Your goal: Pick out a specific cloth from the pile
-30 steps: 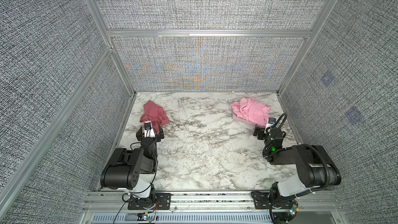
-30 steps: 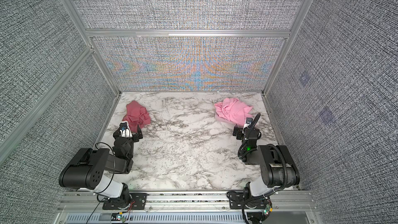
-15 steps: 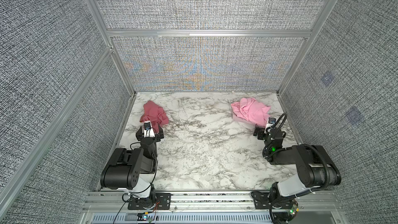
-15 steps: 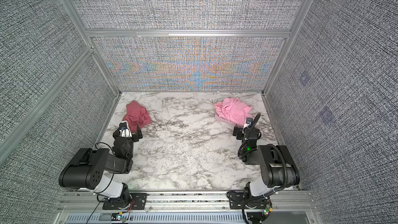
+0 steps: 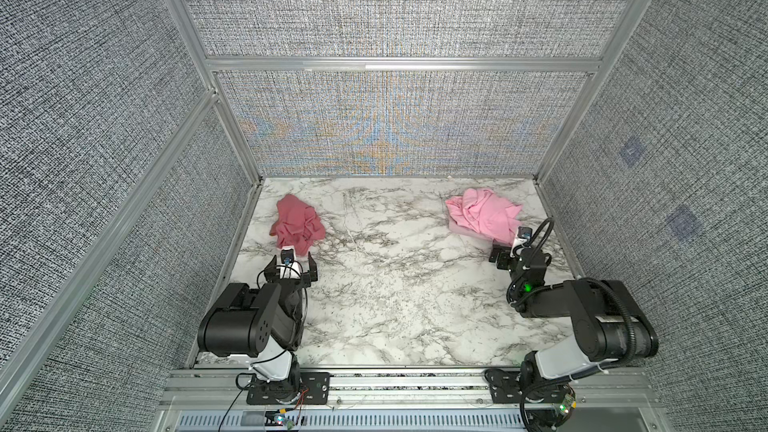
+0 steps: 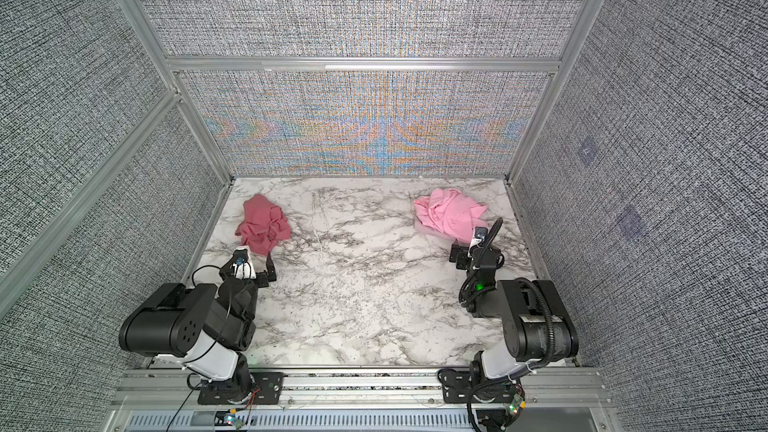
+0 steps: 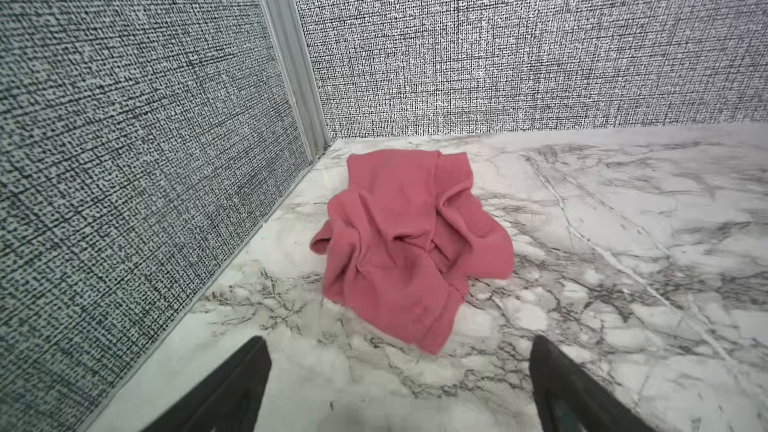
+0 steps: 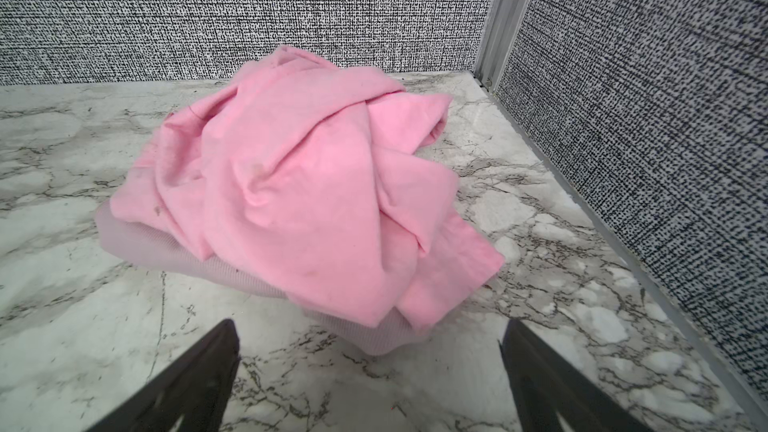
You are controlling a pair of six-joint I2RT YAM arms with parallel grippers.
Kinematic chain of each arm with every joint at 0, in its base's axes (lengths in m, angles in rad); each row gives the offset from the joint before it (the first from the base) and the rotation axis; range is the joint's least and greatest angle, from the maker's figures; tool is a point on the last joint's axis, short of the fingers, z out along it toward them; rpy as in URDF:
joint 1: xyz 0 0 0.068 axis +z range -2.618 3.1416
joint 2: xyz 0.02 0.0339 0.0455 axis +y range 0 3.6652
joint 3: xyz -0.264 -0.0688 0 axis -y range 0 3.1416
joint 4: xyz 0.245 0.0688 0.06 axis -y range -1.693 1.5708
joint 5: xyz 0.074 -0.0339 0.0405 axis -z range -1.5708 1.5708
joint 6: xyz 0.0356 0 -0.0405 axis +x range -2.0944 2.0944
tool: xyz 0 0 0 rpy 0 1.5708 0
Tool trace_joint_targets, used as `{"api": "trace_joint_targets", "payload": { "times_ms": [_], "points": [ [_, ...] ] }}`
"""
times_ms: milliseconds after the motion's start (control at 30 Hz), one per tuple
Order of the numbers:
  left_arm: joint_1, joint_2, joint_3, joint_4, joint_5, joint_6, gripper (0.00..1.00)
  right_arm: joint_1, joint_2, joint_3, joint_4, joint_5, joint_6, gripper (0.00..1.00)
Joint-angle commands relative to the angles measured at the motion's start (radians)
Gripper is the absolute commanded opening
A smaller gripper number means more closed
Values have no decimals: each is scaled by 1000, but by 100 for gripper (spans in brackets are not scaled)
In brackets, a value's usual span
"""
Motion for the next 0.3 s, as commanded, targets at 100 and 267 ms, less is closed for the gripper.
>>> {"api": "trace_joint_targets", "payload": {
  "times_ms": [100,267],
  "points": [
    [5,-41,119,-170,-34,-40,99,-1,0,3,16,-2,3,99],
    [12,-31,115,-143,-18,-39,99,-1,0,2,18,-2,2,99]
  ]
}}
